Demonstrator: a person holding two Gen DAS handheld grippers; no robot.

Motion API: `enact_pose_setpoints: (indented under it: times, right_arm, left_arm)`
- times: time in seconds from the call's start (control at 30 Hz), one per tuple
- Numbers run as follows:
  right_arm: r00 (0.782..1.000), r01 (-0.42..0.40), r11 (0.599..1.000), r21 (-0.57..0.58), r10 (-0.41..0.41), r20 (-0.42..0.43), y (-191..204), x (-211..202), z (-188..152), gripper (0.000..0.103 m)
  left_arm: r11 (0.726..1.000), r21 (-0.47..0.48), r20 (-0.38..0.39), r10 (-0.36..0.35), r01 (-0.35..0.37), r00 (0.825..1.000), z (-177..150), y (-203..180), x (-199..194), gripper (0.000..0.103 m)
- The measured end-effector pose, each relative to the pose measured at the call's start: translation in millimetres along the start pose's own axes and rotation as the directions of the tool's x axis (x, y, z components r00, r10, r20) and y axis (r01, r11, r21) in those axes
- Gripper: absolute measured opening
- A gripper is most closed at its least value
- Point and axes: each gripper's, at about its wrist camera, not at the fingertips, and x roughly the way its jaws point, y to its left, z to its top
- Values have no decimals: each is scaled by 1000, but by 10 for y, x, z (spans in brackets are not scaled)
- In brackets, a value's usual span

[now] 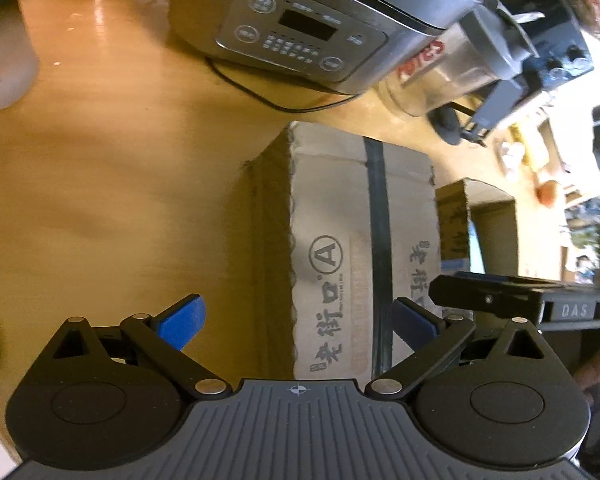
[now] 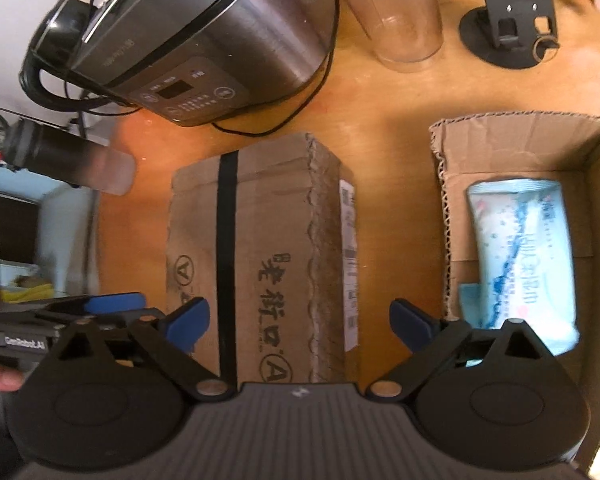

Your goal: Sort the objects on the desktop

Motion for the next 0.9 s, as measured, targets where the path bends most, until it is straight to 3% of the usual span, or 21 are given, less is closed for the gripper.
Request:
enact_pose_setpoints:
  times: [0.2,0.23,0.27,0.3,0.33,0.37,0.9]
  right_arm:
    - [996,-93,995,26,93,-9,-140,49,-12,86]
    - [994,-104,994,33,104,-12,-161,57,-16,82]
    - [993,-112,993,41,113,-18,-181,66,-20,70]
    - [992,-120,991,53,121,-22,-205,77,-25,49]
    - [991,-127,990,65,129,-24,-225,86,-30,39]
    - [990,-134,988,76,137,-25,-244,93,-34,37]
    - [993,-118,991,58,118,-4,-135,1,-46,36]
  left_arm:
    - [991,-57,3,-120,120,993,-35,181,65,100]
    - [989,-63,5,-137,137,991,-39,199,76,91]
    - [986,-70,2,-152,152,988,-44,217,92,84]
    - [983,-77,-3,-167,166,986,-49,235,111,75]
    - [981,-83,-12,-175,173,985,-57,247,134,44]
    - [981,-88,-15,-177,175,984,-68,256,146,33]
    - [985,-91,6,-148,148,989,-109,192,31,32]
